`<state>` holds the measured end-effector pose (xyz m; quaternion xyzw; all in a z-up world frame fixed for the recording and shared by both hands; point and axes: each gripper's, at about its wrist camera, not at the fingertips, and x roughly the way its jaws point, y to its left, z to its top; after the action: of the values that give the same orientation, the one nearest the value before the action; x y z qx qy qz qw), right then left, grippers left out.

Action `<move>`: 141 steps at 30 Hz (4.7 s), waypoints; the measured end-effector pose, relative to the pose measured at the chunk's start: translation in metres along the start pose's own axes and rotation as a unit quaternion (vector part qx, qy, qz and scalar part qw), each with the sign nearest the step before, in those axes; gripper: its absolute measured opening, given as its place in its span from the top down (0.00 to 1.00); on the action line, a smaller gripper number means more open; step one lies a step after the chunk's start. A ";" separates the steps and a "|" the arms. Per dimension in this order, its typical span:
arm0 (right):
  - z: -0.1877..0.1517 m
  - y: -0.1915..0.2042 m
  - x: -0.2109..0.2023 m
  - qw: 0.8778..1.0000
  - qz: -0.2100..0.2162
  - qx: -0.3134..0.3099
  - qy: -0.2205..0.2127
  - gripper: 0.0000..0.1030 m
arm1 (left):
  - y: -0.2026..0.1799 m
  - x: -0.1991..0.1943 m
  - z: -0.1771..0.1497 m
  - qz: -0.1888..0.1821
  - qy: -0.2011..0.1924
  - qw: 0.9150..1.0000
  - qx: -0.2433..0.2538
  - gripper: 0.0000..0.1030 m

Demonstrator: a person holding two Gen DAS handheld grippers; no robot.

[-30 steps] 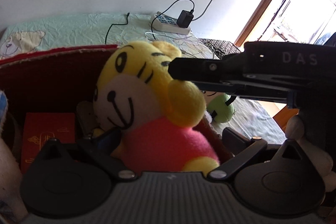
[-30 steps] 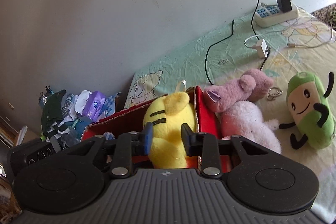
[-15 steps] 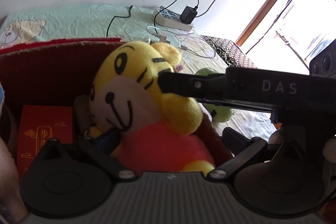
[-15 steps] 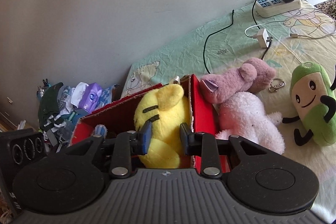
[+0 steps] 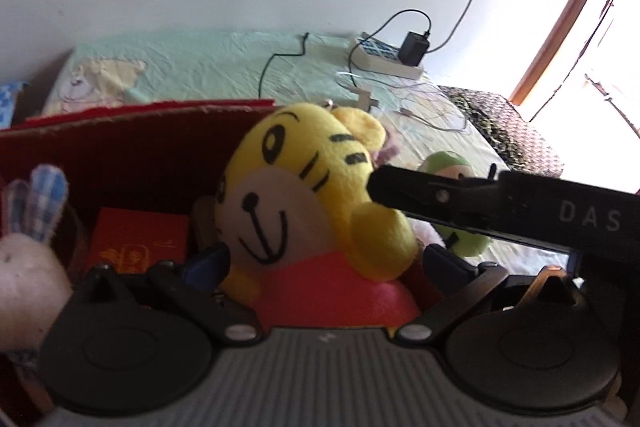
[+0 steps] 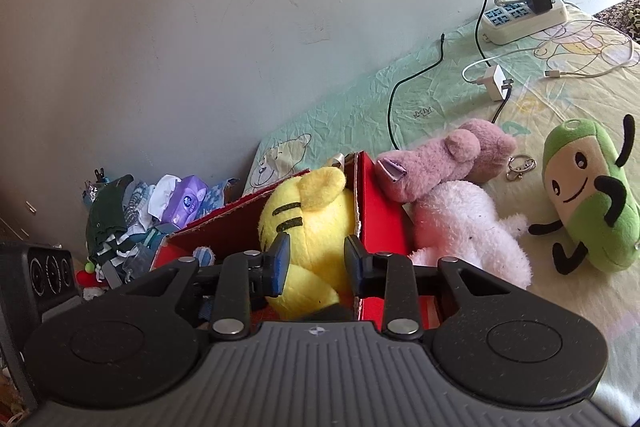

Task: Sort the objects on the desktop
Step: 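Lower the tiger plush into the red box beside the bunny, then open the right gripper and withdraw it from the tiger plush, then move the right gripper to the green bean-shaped plush, then close the right gripper on the green bean plush and lift it, then carry the green bean plush with the right gripper over the red box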

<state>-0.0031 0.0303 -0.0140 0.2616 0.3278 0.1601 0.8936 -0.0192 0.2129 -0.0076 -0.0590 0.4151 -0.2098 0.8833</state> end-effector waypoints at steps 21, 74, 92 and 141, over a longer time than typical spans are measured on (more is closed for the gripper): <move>-0.016 -0.007 -0.036 1.000 0.001 0.006 -0.027 0.66 | -0.028 -0.028 -0.008 0.100 -0.006 0.995 0.017 0.01; 0.037 -0.249 -0.067 0.988 0.053 0.128 0.063 0.52 | -0.205 0.117 -0.026 0.063 0.014 0.998 0.014 0.01; 0.072 -0.264 -0.005 0.978 0.111 0.134 0.114 0.45 | -0.188 0.191 0.002 0.082 0.023 0.996 0.021 0.01; -0.003 -0.199 -0.063 0.960 0.145 0.078 0.225 0.49 | -0.201 0.074 -0.085 0.061 0.055 0.996 0.036 0.10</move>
<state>-0.0287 -0.1587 -0.0983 0.3326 0.4907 0.3164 0.7405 -0.1066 0.0058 -0.0590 0.0099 0.4580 -0.1738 0.8717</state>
